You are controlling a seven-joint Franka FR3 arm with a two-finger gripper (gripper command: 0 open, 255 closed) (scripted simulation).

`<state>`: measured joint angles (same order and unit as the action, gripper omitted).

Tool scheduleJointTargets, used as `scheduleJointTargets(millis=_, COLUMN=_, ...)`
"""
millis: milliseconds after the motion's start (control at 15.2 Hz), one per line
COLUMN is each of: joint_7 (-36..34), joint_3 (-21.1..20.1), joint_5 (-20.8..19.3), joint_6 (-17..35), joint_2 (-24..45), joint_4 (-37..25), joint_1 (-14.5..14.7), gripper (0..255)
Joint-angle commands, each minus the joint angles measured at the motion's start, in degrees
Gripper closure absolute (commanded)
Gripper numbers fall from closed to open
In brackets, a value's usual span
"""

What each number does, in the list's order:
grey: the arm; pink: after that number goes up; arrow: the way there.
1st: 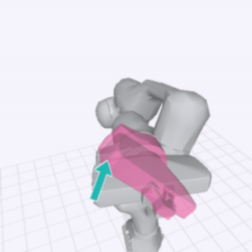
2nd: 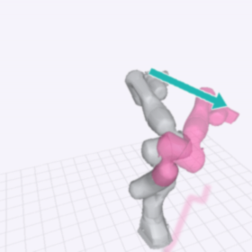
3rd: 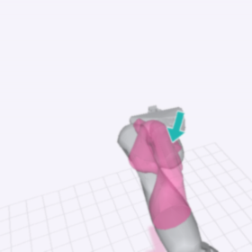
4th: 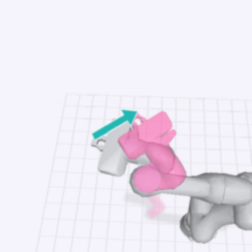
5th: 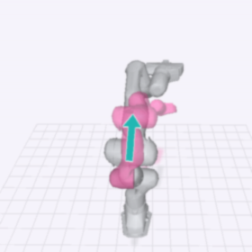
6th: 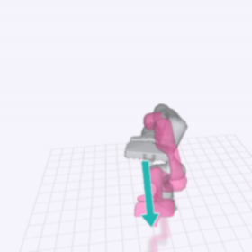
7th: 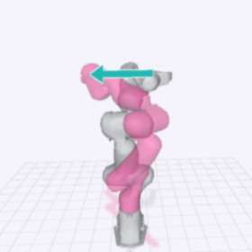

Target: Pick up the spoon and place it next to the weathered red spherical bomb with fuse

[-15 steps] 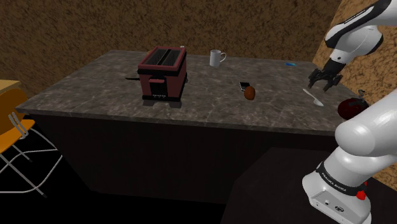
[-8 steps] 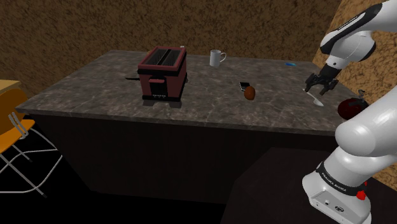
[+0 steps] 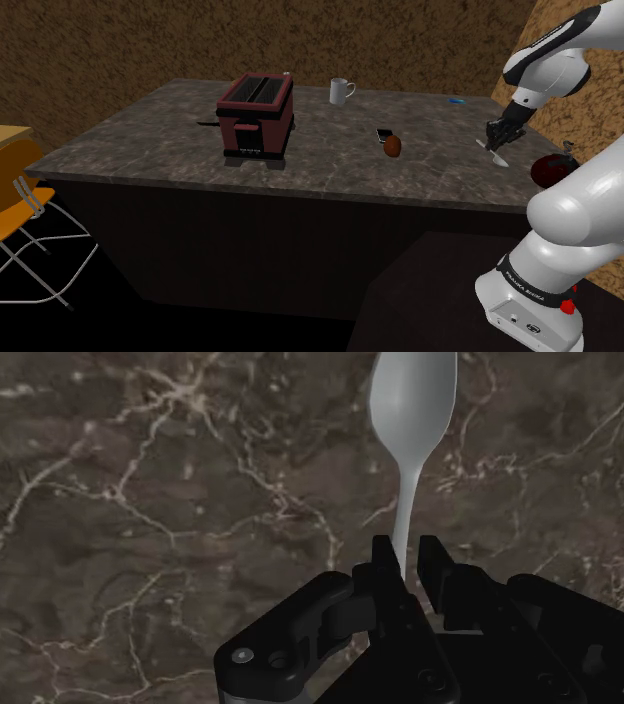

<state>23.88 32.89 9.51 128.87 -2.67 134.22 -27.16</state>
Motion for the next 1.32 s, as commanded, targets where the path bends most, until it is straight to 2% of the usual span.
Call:
scheduleJointTargets(millis=0, joint_7=0.00, joint_3=0.00, joint_5=0.00, joint_6=0.00, joint_2=0.00, joint_4=0.00, joint_1=0.00, gripper=255)
scheduleJointTargets(millis=396, joint_7=0.00, joint_3=0.00, joint_5=0.00, joint_6=0.01, joint_2=0.00, joint_4=0.00, joint_1=0.00, gripper=255)
scheduleJointTargets(millis=1254, joint_7=-4.59, joint_3=-0.92, joint_5=-4.70, joint_6=-9.70, joint_2=-6.20, joint_4=-4.84, joint_1=-0.42, gripper=255)
